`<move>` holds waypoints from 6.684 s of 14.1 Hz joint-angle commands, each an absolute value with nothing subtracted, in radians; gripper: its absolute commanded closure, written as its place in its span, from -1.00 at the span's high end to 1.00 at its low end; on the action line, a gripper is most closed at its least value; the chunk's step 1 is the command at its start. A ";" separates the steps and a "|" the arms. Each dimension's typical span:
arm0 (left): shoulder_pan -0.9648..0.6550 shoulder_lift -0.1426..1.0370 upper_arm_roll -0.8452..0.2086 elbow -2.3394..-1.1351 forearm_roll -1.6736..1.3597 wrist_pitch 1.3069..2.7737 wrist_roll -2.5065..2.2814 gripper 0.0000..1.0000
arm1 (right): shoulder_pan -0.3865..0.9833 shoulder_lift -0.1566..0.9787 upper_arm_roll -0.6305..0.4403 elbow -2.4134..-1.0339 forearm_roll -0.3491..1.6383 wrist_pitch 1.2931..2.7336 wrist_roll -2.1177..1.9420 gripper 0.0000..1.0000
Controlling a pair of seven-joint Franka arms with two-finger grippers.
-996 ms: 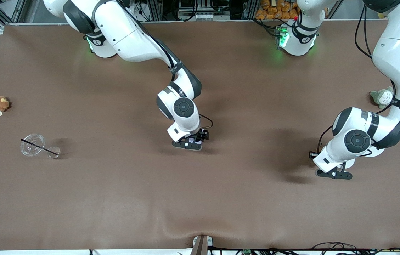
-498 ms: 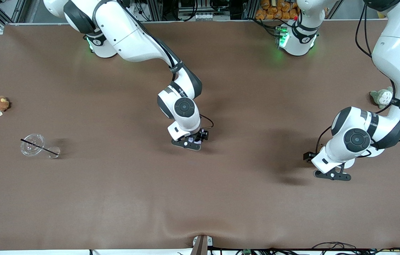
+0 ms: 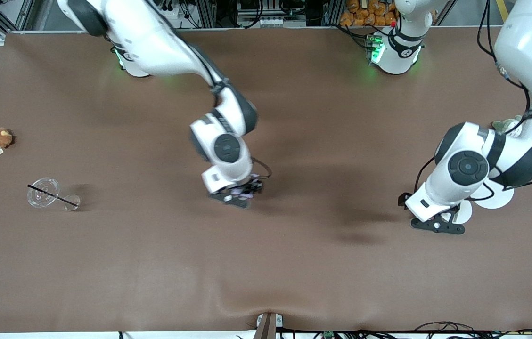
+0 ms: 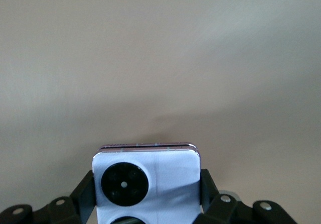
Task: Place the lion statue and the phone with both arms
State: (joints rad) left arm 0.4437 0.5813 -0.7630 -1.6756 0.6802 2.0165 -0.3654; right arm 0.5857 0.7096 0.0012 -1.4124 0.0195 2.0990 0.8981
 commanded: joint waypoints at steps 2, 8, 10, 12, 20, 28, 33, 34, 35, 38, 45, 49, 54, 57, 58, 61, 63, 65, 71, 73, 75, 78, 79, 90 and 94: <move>0.456 0.462 -0.796 -1.628 0.550 1.860 -0.371 1.00 | 0.364 0.548 0.025 -1.460 0.037 1.933 0.642 -0.32; 0.456 0.422 -0.802 -1.375 0.373 1.556 -0.362 1.00 | 0.062 0.578 0.021 -1.453 0.038 1.913 0.172 -0.32; 0.456 0.391 -0.802 -1.348 0.371 1.494 -0.361 1.00 | 0.019 0.629 0.020 -1.453 0.025 1.957 0.143 -0.32; 0.456 0.338 -0.801 -1.350 0.373 1.483 -0.348 1.00 | 0.000 0.663 0.018 -1.456 0.020 2.020 0.112 -0.31; 0.459 0.229 -0.793 -1.351 0.371 1.447 -0.350 1.00 | -0.112 0.788 0.018 -1.477 0.025 2.158 -0.100 -0.27; 0.364 0.082 -0.564 -1.381 0.164 1.440 -0.322 1.00 | -0.146 0.788 0.018 -1.522 0.018 2.155 -0.101 -0.26; 0.160 -0.024 -0.257 -1.472 0.020 1.428 -0.285 1.00 | -0.146 0.787 0.017 -1.535 0.018 2.148 -0.094 -0.09; 0.138 -0.047 -0.220 -1.505 -0.004 1.430 -0.272 1.00 | -0.146 0.787 0.018 -1.536 0.018 2.146 -0.094 0.06; 0.097 -0.066 -0.171 -1.532 -0.009 1.430 -0.270 1.00 | -0.146 0.787 0.018 -1.536 0.018 2.146 -0.092 0.60; 0.009 -0.149 -0.083 -1.638 -0.009 1.437 -0.224 1.00 | -0.144 0.787 0.018 -1.536 0.018 2.146 -0.089 1.00; 0.017 -0.184 -0.092 -1.677 -0.009 1.437 -0.216 1.00 | -0.147 0.747 0.017 -1.508 0.017 2.141 -0.098 1.00; 0.014 -0.173 -0.094 -1.677 -0.009 1.437 -0.215 1.00 | -0.127 0.574 0.017 -1.499 -0.012 2.076 -0.087 1.00; 0.011 -0.173 -0.094 -1.675 -0.009 1.434 -0.212 1.00 | -0.097 0.278 0.021 -1.502 -0.037 1.785 -0.068 1.00; 0.015 -0.164 -0.092 -1.671 -0.009 1.436 -0.212 1.00 | -0.087 0.123 0.025 -1.512 -0.031 1.604 -0.063 1.00; 0.017 -0.164 -0.092 -1.671 -0.009 1.434 -0.210 1.00 | -0.063 0.080 0.020 -1.514 -0.028 1.545 -0.061 1.00; 0.009 -0.155 -0.094 -1.657 -0.027 1.439 -0.201 1.00 | -0.016 0.023 -0.047 -1.514 -0.015 1.474 -0.043 1.00; 0.012 -0.150 -0.095 -1.654 -0.028 1.437 -0.199 1.00 | -0.002 0.009 -0.078 -1.514 -0.005 1.474 -0.040 1.00; 0.017 -0.149 -0.094 -1.648 -0.026 1.439 -0.198 1.00 | -0.009 0.002 -0.080 -1.514 0.014 1.456 -0.037 1.00; 0.017 -0.120 -0.094 -1.606 -0.015 1.437 -0.198 1.00 | -0.008 -0.005 -0.078 -1.514 0.020 1.443 -0.005 1.00; 0.017 -0.115 -0.094 -1.603 -0.015 1.439 -0.198 1.00 | -0.008 -0.003 -0.078 -1.514 0.020 1.445 -0.005 1.00; 0.015 -0.114 -0.094 -1.595 -0.015 1.439 -0.198 1.00 | -0.002 -0.005 -0.075 -1.516 0.020 1.425 -0.005 1.00; 0.015 -0.109 -0.094 -1.588 -0.015 1.437 -0.198 1.00 | -0.002 -0.003 -0.075 -1.514 0.021 1.430 -0.005 1.00; 0.015 -0.109 -0.094 -1.588 -0.015 1.437 -0.199 1.00 | -0.002 -0.003 -0.075 -1.513 0.020 1.431 -0.005 1.00; 0.017 -0.103 -0.092 -1.589 -0.014 1.437 -0.204 1.00 | -0.003 -0.003 -0.075 -1.517 0.020 1.428 -0.006 1.00; 0.018 -0.101 -0.091 -1.589 -0.014 1.437 -0.198 1.00 | -0.006 -0.003 -0.075 -1.517 0.020 1.427 -0.006 1.00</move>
